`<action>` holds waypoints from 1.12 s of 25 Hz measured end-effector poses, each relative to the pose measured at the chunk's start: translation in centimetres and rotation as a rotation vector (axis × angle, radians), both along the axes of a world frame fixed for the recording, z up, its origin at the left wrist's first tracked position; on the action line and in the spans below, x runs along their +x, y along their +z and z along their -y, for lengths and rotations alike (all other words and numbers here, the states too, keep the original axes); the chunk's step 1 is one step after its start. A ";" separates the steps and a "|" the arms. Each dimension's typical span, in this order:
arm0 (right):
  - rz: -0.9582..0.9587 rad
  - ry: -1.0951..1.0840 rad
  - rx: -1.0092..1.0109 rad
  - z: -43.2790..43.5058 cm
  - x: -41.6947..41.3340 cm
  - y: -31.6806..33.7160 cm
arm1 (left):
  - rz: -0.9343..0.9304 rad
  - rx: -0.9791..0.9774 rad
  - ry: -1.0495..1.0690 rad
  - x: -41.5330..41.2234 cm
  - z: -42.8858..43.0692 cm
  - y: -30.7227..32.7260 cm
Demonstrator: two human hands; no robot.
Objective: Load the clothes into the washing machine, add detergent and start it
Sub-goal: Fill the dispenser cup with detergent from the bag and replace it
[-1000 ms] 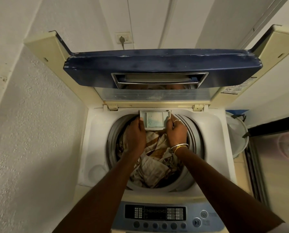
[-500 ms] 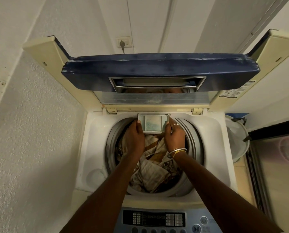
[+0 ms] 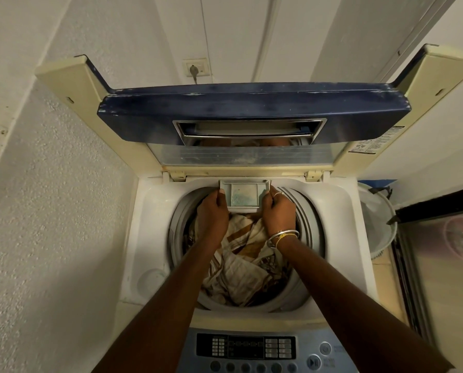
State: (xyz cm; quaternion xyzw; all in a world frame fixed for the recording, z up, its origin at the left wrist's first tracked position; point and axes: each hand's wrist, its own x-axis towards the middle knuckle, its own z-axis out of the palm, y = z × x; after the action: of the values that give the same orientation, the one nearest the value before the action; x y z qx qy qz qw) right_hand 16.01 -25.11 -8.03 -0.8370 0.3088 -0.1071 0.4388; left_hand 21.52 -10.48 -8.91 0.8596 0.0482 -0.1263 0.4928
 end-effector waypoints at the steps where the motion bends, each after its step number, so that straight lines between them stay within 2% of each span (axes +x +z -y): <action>1: -0.017 -0.001 -0.007 0.0 0.1 0.1 | 0.006 0.017 -0.013 0.1 0.0 0.0; 9: -0.070 0.058 -0.168 0.4 1.1 0.9 | -0.002 0.083 -0.032 -0.1 -0.3 0.6; 14: -0.077 0.061 -0.165 0.5 1.4 1.1 | -0.023 -0.002 -0.017 0.8 -0.2 1.2; 19: -0.075 0.040 -0.163 0.2 1.3 1.0 | 0.013 0.002 -0.016 1.1 0.0 1.2; 25: 0.034 -0.115 0.122 0.3 1.0 1.4 | -0.015 -0.027 0.085 0.7 0.8 1.6; 28: 0.078 -0.116 0.194 0.5 0.7 1.6 | -0.079 -0.134 0.163 0.8 1.2 1.7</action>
State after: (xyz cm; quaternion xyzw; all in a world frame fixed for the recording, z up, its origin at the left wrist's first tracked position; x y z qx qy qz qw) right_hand 16.67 -25.61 -6.41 -0.7665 0.3483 -0.1347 0.5224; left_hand 22.27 -11.66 -7.18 0.8122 0.1291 -0.1225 0.5555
